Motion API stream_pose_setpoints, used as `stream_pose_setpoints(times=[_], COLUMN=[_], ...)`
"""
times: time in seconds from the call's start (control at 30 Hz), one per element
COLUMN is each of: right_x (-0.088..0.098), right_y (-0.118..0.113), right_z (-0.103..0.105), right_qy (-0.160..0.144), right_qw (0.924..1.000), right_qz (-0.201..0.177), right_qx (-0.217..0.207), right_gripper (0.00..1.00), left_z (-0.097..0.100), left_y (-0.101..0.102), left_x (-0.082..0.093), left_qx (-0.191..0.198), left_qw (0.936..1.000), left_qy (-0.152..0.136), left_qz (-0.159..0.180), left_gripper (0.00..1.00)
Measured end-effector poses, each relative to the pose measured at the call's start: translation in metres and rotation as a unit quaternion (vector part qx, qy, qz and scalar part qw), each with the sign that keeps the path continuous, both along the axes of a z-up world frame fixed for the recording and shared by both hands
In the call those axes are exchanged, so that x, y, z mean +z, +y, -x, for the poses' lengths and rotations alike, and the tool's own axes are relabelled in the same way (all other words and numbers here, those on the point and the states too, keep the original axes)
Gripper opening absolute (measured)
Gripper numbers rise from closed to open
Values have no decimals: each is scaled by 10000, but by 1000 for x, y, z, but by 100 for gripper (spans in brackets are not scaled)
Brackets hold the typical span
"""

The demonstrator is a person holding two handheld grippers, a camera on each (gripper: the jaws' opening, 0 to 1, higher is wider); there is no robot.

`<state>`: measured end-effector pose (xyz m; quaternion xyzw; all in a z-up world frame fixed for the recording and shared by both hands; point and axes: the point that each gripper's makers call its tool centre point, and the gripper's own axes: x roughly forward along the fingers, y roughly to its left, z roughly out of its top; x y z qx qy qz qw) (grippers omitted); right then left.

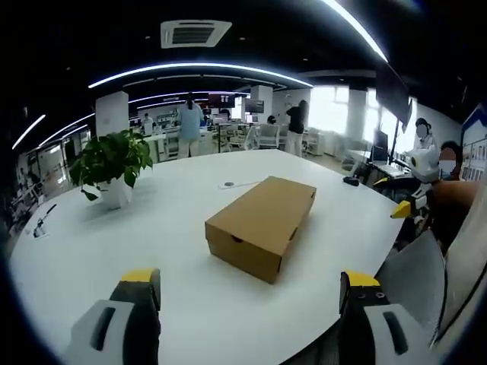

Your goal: Operate the shoe box by opening the lid, removing the specified soft item, and placing it in the target area until the item is outside and the box remains undamaged.

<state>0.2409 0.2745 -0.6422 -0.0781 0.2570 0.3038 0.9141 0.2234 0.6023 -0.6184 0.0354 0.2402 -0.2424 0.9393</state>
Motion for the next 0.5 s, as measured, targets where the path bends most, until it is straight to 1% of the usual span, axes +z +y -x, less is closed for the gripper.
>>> stream_pose_setpoints(times=[0.5], right_x=[1], right_y=[-2], right_z=[0], right_qy=[-11], right_qw=[10000], right_qz=[19], right_qx=[-16], right_gripper=[96], left_z=[0], left_y=[-2], left_x=[0], left_qx=[16], left_qw=[10000], left_qy=[-27], left_qz=[58], left_gripper=[100])
